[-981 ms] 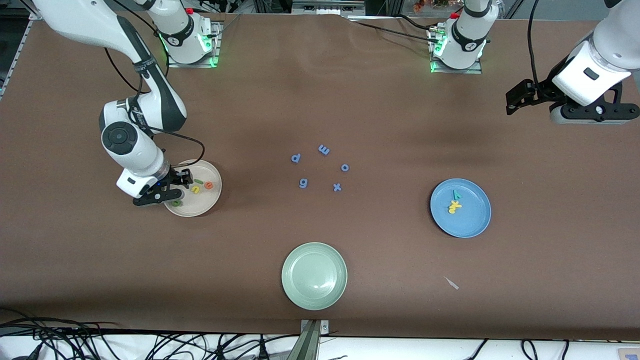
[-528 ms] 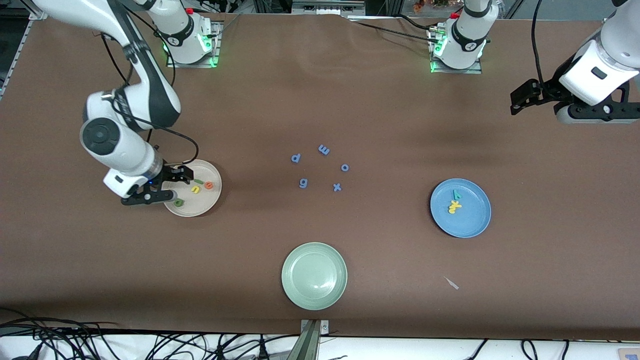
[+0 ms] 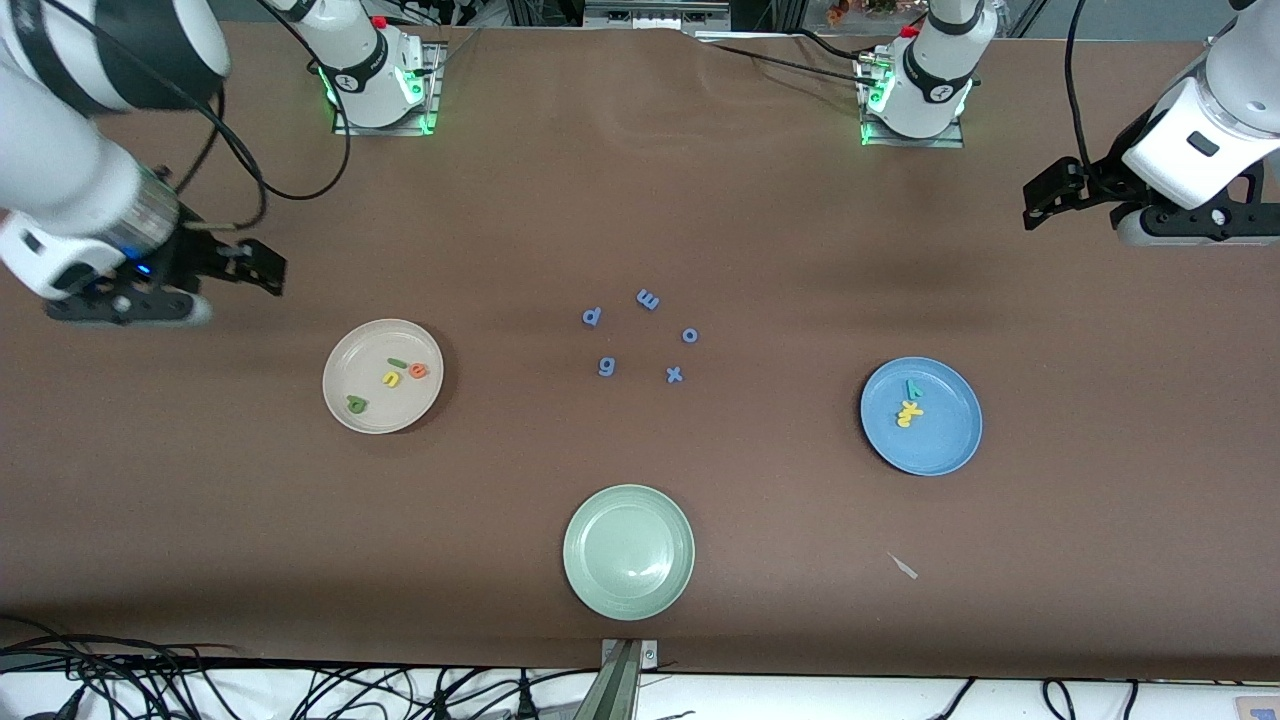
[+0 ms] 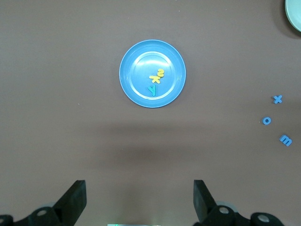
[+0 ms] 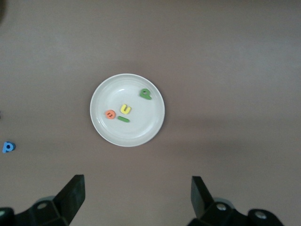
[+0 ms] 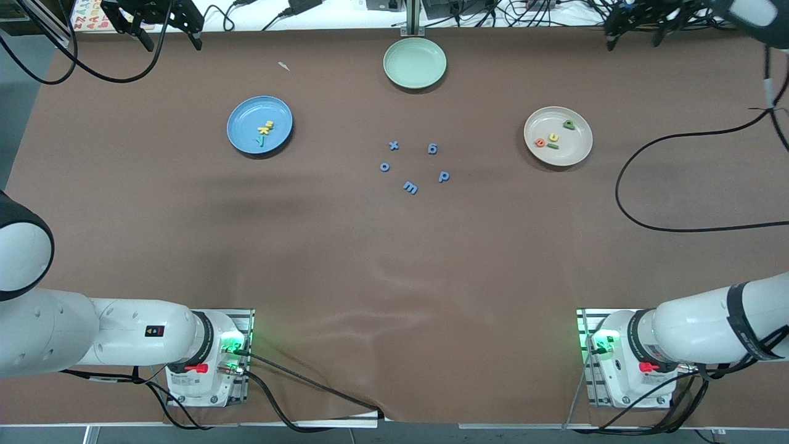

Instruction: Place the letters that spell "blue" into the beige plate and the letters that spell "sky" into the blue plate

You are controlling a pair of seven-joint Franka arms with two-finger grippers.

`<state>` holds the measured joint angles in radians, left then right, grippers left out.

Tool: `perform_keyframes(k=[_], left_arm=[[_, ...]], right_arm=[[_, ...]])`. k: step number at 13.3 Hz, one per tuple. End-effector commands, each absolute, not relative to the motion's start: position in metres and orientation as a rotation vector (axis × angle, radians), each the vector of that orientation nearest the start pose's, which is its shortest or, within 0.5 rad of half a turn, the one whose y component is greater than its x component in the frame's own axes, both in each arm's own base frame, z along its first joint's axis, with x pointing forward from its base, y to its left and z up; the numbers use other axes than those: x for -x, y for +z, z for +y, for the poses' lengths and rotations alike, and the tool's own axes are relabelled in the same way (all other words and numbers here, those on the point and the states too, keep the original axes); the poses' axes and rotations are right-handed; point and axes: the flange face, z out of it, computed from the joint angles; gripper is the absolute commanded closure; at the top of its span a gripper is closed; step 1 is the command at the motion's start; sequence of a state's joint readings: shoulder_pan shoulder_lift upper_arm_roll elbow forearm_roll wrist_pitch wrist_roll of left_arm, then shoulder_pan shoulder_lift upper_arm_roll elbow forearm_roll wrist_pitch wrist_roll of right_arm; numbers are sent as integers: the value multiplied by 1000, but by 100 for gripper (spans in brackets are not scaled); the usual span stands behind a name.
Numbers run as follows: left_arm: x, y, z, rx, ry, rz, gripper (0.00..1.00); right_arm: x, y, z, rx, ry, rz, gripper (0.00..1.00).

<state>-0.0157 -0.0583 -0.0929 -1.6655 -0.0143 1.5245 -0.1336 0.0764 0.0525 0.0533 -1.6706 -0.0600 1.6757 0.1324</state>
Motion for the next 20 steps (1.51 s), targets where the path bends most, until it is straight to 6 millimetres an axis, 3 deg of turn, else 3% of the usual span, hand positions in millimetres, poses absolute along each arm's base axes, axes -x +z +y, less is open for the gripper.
perform_keyframes(k=[1,7,16,18,20], left_arm=[[-526,615,-62,3116,141,-3,0],[-526,615,-61,3117,141,-6,0],[-526,615,-59,3117,141,-13,0],[-526,615,-59,3117,141,-13,0],[-526,615,-59,3117,141,-13,0]], right_arm=[[-567,581,50,3145,106,70,0],[-566,591,51,3141,97,70,0],[-564,605,26,3148,125,73,0],[-566,606,34,3182,115,50,0],[-568,622,33,3207,68,41,0]])
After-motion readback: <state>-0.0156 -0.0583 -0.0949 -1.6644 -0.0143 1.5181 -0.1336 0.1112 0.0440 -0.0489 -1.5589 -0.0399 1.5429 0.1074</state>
